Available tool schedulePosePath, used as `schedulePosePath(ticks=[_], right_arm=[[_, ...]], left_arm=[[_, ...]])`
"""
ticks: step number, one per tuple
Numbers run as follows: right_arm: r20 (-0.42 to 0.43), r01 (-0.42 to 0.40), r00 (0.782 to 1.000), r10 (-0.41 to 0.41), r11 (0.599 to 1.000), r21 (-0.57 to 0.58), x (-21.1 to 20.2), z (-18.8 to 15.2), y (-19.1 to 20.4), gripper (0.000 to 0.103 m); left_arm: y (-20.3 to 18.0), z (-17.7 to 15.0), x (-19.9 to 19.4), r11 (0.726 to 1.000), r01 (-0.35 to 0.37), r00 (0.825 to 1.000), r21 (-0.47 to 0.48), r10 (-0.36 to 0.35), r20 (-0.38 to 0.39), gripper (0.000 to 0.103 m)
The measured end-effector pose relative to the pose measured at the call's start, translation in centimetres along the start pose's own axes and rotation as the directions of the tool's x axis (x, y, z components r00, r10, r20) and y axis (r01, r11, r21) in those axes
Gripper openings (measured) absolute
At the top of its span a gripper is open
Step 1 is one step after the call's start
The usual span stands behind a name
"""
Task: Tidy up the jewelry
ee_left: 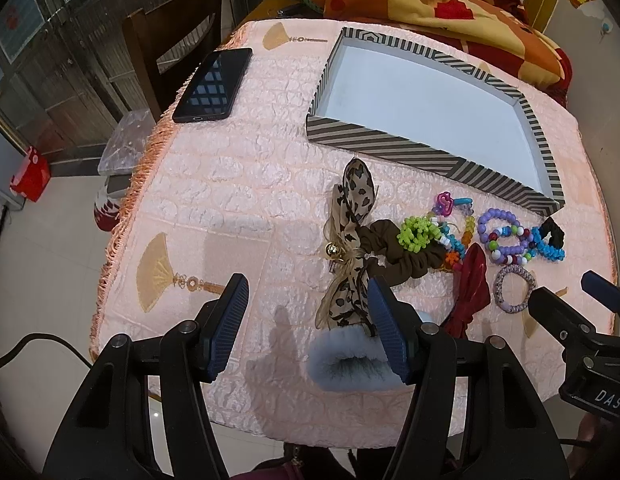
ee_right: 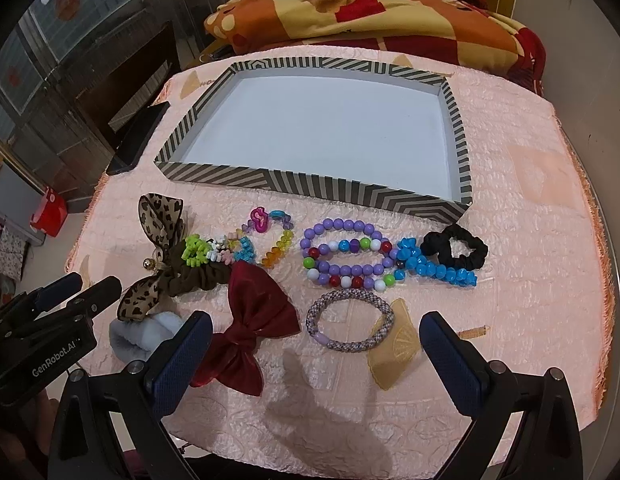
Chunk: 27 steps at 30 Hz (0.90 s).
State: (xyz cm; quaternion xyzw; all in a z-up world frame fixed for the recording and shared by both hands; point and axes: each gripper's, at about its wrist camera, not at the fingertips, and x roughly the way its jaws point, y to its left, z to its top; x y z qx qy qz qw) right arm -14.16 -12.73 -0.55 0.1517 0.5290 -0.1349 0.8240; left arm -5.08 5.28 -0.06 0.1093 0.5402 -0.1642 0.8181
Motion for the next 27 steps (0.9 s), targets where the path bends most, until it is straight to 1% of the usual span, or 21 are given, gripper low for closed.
schedulePosePath(ticks=[22,25,27], right_arm=[[-0.028,-0.005,1.0,0.005,1.0,-0.007,0.7,-0.1,-0.1,0.103],[-0.032,-0.018,0.999,0.017,1.0,-0.007,0.8,-0.2,-0.1,0.103],[-0.04,-0.037,0.999,0.037,0.999,-0.005,0.9,-0.3,-0.2,0.103]], left_arm=[[0.0,0.0,0.4,1.0,-0.003,1.0,-0.003,0.003,-0.01,0.062],[0.4,0.2,0.4,1.0,0.01,1.0,-0.011,-0.01,-0.014,0.062],[1.2,0.5,0.5,0.999,0.034,0.999,-0.034,-0.035,-0.024,0.062]])
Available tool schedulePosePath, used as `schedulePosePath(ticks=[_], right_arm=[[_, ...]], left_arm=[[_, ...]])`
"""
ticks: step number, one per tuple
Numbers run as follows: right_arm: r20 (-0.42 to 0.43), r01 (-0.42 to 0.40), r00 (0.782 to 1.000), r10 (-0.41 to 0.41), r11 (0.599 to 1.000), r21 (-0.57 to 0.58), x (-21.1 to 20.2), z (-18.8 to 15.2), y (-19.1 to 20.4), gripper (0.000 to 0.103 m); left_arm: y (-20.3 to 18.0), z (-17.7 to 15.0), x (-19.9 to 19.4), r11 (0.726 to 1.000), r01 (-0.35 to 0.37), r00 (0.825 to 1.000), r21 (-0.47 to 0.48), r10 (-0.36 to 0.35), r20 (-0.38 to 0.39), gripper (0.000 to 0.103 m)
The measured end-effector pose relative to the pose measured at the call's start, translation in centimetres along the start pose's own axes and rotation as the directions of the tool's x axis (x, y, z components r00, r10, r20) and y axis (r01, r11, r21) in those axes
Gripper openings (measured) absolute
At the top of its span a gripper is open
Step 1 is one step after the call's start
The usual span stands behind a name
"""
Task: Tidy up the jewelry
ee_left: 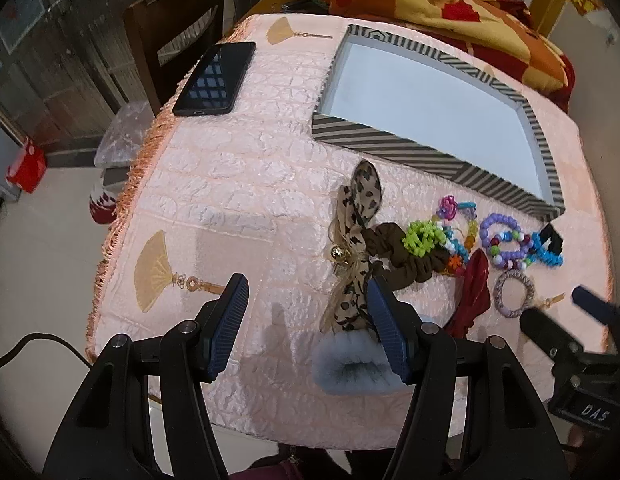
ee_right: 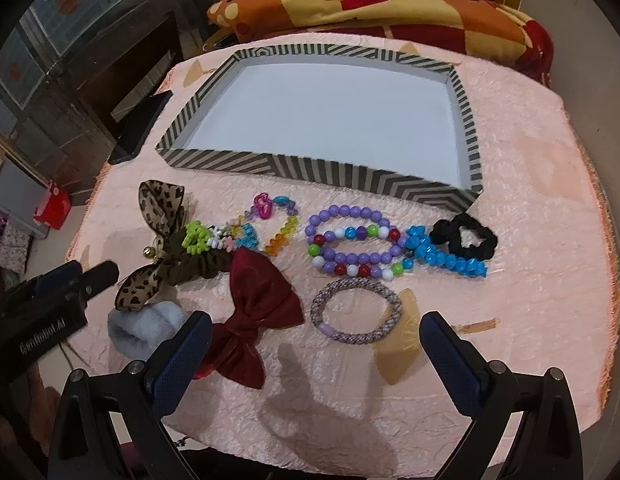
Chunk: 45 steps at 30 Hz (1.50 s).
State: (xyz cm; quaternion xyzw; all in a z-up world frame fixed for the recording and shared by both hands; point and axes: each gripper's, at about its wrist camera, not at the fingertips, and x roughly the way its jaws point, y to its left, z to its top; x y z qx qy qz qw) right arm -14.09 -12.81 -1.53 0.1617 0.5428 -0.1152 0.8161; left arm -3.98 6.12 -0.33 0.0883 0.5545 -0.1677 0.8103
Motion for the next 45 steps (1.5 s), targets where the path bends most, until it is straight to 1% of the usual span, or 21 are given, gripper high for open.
schedulePosePath(ticks=[5,8,9,10,13,17,19,23,26,28,30,31,34,37,38,40,42,43,45], right_arm=[[-0.033,-0.074,0.997,0.074,0.997,-0.002,0.9,-0.7,0.2,0.103],[-0.044,-0.122,0.992,0.121,0.992,-0.01,1.6,-0.9,0.7,0.1],[-0.048,-0.128,0.991,0.128,0.992,-0.016,1.9,-0.9,0.9,0.095],[-0.058,-0.134,0.99,0.132,0.99,-0.032,2.3,-0.9,1.3,0.088],[-0.072,-0.145,0.987,0.141,0.987,-0.066,3.1,-0.8,2.1,0.076],[-0.098,-0.172,0.982,0.164,0.983,-0.072,4.4,-0.7,2.5,0.065],[-0.108,-0.197,0.976,0.188,0.977,-0.076,4.9,-0.7,2.7,0.054],[-0.112,-0.205,0.974,0.194,0.975,-0.09,5.9,-0.7,2.9,0.047],[-0.107,-0.226,0.97,0.216,0.97,-0.088,6.5,-0.8,2.9,0.041],[-0.097,-0.237,0.969,0.229,0.967,-0.09,6.6,-0.8,2.7,0.033],[-0.093,-0.246,0.967,0.237,0.965,-0.095,6.5,-0.8,2.7,0.028],[-0.093,-0.247,0.967,0.238,0.964,-0.098,6.5,-0.7,2.8,0.027],[-0.094,-0.253,0.965,0.245,0.963,-0.093,6.7,-0.6,2.7,0.027],[-0.094,-0.257,0.964,0.249,0.962,-0.092,6.5,-0.7,2.6,0.027],[-0.094,-0.26,0.963,0.252,0.961,-0.092,6.0,-0.8,2.2,0.027],[-0.092,-0.263,0.963,0.255,0.96,-0.093,5.8,-0.8,2.2,0.027],[-0.092,-0.267,0.962,0.259,0.96,-0.089,5.8,-0.8,1.9,0.027],[-0.091,-0.269,0.961,0.261,0.959,-0.087,5.8,-0.9,1.9,0.026],[-0.087,-0.274,0.96,0.267,0.958,-0.089,5.6,-0.9,1.8,0.024]], left_arm=[[2.0,0.7,0.2,0.997,0.062,0.998,-0.056,-0.063,-0.024,0.062],[2.3,1.0,0.6,0.996,0.071,0.997,-0.062,-0.073,-0.037,0.062],[2.3,1.1,0.8,0.995,0.076,0.996,-0.059,-0.079,-0.046,0.062],[2.3,1.3,0.9,0.995,0.085,0.995,-0.056,-0.088,-0.056,0.062],[2.2,1.9,1.6,0.991,0.124,0.988,-0.055,-0.128,-0.084,0.062],[2.2,3.0,2.5,0.986,0.151,0.982,-0.076,-0.158,-0.103,0.062],[2.1,3.5,3.1,0.983,0.16,0.979,-0.084,-0.169,-0.113,0.062],[1.4,4.0,4.7,0.98,0.183,0.967,-0.08,-0.194,-0.164,0.062],[0.8,4.0,5.1,0.979,0.198,0.962,-0.056,-0.205,-0.178,0.062],[0.4,3.9,5.4,0.978,0.206,0.959,-0.036,-0.209,-0.191,0.062],[0.0,3.7,5.7,0.975,0.224,0.953,-0.016,-0.222,-0.207,0.062],[-0.2,3.6,5.8,0.974,0.226,0.951,-0.004,-0.221,-0.215,0.062],[-0.7,3.3,6.9,0.979,0.203,0.95,0.025,-0.191,-0.246,0.063],[-0.9,3.2,7.6,0.981,0.191,0.953,0.033,-0.178,-0.247,0.062],[-1.1,3.3,7.5,0.981,0.189,0.957,0.036,-0.176,-0.23,0.061],[-1.3,3.3,7.5,0.98,0.194,0.959,0.049,-0.179,-0.218,0.036],[-1.5,3.3,7.5,0.975,0.215,0.955,0.065,-0.196,-0.221,0.023],[-1.6,3.3,7.3,0.974,0.216,0.955,0.067,-0.197,-0.22,0.021],[-1.5,3.6,6.8,0.975,0.211,0.961,0.076,-0.192,-0.2,0.019]])
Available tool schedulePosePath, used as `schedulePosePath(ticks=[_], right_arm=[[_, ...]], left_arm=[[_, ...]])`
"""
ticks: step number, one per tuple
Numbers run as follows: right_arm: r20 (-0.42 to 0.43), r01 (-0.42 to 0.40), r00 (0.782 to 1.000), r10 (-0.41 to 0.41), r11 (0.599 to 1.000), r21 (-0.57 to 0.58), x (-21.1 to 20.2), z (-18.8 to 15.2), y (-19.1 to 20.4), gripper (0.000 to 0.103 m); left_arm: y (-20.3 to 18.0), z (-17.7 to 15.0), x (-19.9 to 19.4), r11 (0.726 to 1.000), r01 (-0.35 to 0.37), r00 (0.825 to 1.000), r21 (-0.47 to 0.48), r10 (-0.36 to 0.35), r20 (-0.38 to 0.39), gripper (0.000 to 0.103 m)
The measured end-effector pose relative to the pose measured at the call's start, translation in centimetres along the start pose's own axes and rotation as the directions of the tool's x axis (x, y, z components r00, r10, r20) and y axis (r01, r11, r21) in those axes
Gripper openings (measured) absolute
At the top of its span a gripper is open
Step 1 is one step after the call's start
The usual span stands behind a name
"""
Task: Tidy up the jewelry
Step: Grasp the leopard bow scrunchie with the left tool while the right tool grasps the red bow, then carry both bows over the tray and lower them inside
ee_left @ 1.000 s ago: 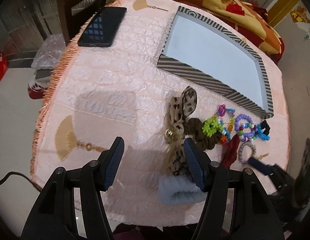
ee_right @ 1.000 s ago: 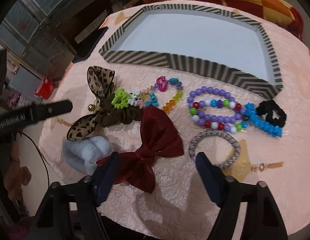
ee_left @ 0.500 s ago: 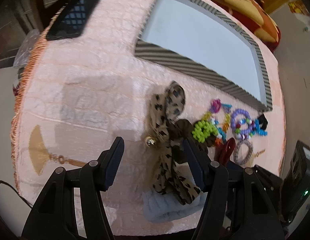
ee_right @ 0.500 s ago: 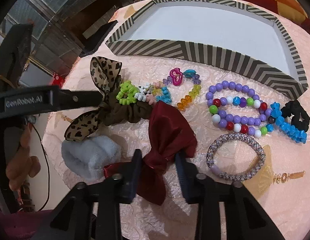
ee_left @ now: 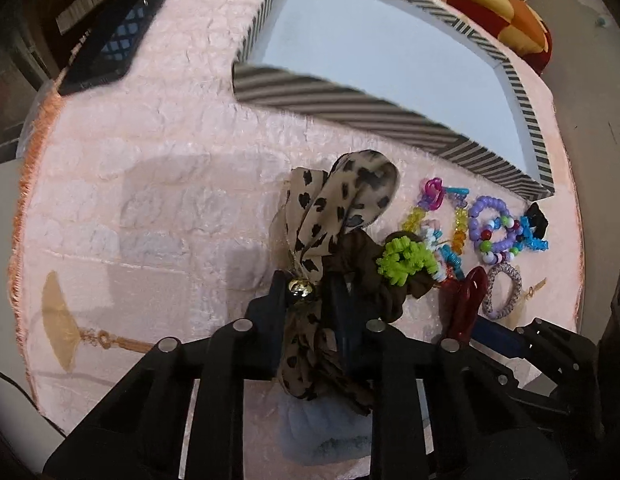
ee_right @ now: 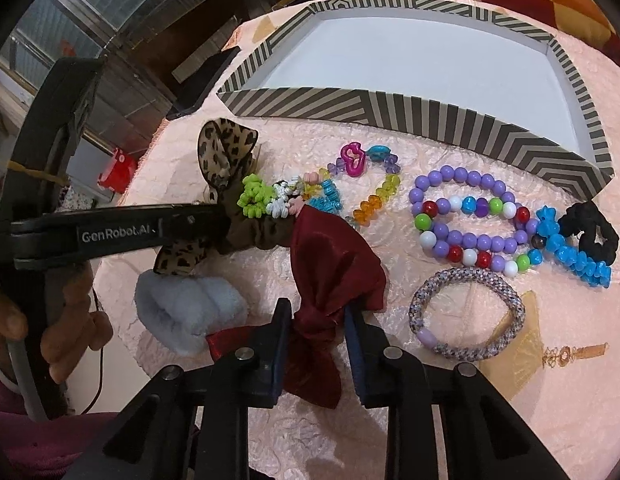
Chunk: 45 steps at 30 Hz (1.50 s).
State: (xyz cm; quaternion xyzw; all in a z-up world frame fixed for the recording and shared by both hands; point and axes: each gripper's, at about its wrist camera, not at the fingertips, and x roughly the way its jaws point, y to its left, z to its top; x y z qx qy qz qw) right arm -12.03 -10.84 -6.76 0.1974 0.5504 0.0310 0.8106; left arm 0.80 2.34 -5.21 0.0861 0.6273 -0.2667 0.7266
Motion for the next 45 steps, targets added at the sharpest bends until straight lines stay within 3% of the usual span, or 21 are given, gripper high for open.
schedulePosePath(ticks=[2,14,24,31,37,45], right_arm=[[0.009,-0.012,1.0,0.012,1.0,-0.001,-0.6,-0.2,-0.1,0.02],[0.11,-0.037,0.993,0.035,0.999,0.011,-5.0,0.4,-0.4,0.019],[0.212,-0.031,0.977,0.017,0.997,0.064,-7.6,4.9,-1.2,0.019],[0.238,0.006,0.971,-0.026,0.996,0.084,-7.2,9.7,-2.7,0.019],[0.188,0.007,0.982,-0.023,0.996,0.087,-4.0,13.9,-4.4,0.019],[0.118,0.003,0.993,-0.013,0.996,0.088,-0.1,16.8,-5.8,0.019]], left_arm=[[0.3,0.2,-1.3,1.0,-0.002,0.999,0.006,0.002,0.032,0.019],[1.4,1.3,-8.0,0.999,0.003,0.985,0.033,-0.009,0.17,0.018],[-0.1,5.0,-10.3,0.998,0.022,0.969,0.063,-0.037,0.246,0.018],[-1.2,9.1,-8.3,0.999,-0.002,0.971,0.053,-0.01,0.239,0.018],[-1.7,12.3,-4.7,1.0,0.025,0.984,-0.001,-0.025,0.176,0.018],[-1.3,14.1,-1.5,0.997,-0.054,0.99,-0.046,0.059,0.128,0.018]])
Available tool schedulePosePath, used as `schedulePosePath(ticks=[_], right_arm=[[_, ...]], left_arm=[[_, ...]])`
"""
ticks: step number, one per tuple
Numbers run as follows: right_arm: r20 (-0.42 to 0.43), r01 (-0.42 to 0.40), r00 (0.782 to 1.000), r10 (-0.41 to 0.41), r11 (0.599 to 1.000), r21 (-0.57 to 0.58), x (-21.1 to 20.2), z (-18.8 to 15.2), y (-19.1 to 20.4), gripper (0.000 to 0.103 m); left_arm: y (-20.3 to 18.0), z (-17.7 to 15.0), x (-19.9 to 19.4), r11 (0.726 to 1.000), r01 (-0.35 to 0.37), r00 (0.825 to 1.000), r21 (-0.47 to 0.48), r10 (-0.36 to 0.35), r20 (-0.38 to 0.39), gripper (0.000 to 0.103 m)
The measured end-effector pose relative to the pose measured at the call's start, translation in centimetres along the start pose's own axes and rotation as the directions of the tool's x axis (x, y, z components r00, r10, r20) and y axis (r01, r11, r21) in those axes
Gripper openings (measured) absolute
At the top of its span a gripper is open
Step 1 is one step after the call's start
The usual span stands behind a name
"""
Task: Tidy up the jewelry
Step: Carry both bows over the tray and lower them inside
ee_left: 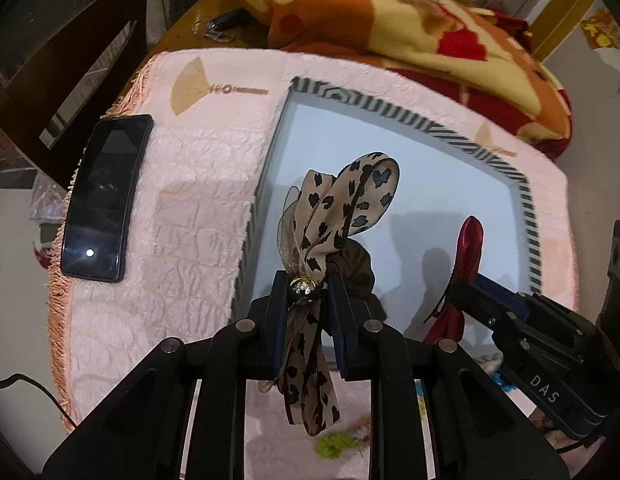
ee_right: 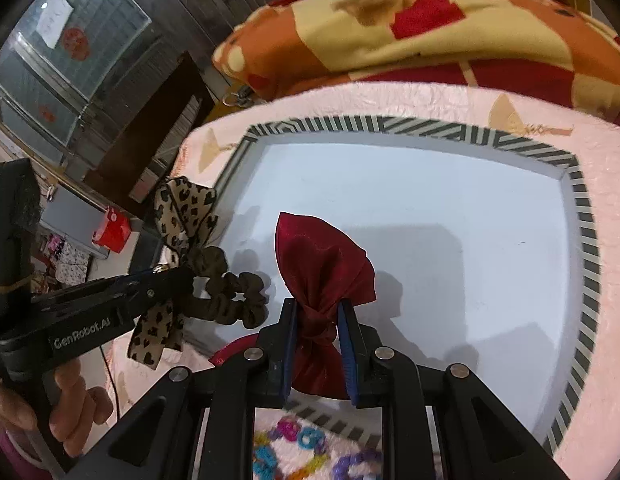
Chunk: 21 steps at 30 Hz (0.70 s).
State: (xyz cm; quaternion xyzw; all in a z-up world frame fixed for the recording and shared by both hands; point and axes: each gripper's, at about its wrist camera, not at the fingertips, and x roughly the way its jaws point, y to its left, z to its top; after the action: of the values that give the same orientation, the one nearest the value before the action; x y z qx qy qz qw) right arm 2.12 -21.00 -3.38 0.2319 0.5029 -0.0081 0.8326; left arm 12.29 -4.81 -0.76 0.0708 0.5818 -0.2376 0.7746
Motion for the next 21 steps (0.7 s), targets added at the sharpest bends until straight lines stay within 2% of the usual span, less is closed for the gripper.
schedulePosePath(ticks=[12,15,16,18,19,21], right_arm=[[-0.085,-0.029,0.996,0.03,1.0,0.011,3.6,0.2,-0.3,0.021],[-0.072,-0.038,0.997,0.041,0.998,0.044,3.2,0.1,-0.8,0.028],[-0.058,-0.043,0.997,0.046,0.997,0.058,2.8,0.1,-1.0,0.037],[-0.033,-0.052,0.998,0.055,0.996,0.077,2.2,0.0,-1.3,0.045],[-0.018,-0.065,0.998,0.067,0.994,0.084,1.7,0.0,-1.3,0.045],[-0.007,-0.067,0.998,0.068,0.994,0.084,1.0,-0.1,-1.2,0.045]], left_arm=[[0.9,-0.3,2.3,0.996,-0.085,0.996,-0.02,0.085,-0.02,0.019],[1.2,-0.5,2.2,0.996,-0.081,0.997,-0.027,0.08,-0.013,0.027],[1.2,-0.6,2.1,0.997,-0.073,0.997,-0.029,0.073,-0.008,0.03],[1.1,-0.7,1.7,0.998,-0.054,0.999,-0.034,0.055,0.0,0.038],[1.0,-0.8,1.5,0.998,-0.045,0.999,-0.035,0.045,0.003,0.043],[0.8,-1.0,0.9,0.999,-0.043,0.999,-0.033,0.043,0.012,0.045]])
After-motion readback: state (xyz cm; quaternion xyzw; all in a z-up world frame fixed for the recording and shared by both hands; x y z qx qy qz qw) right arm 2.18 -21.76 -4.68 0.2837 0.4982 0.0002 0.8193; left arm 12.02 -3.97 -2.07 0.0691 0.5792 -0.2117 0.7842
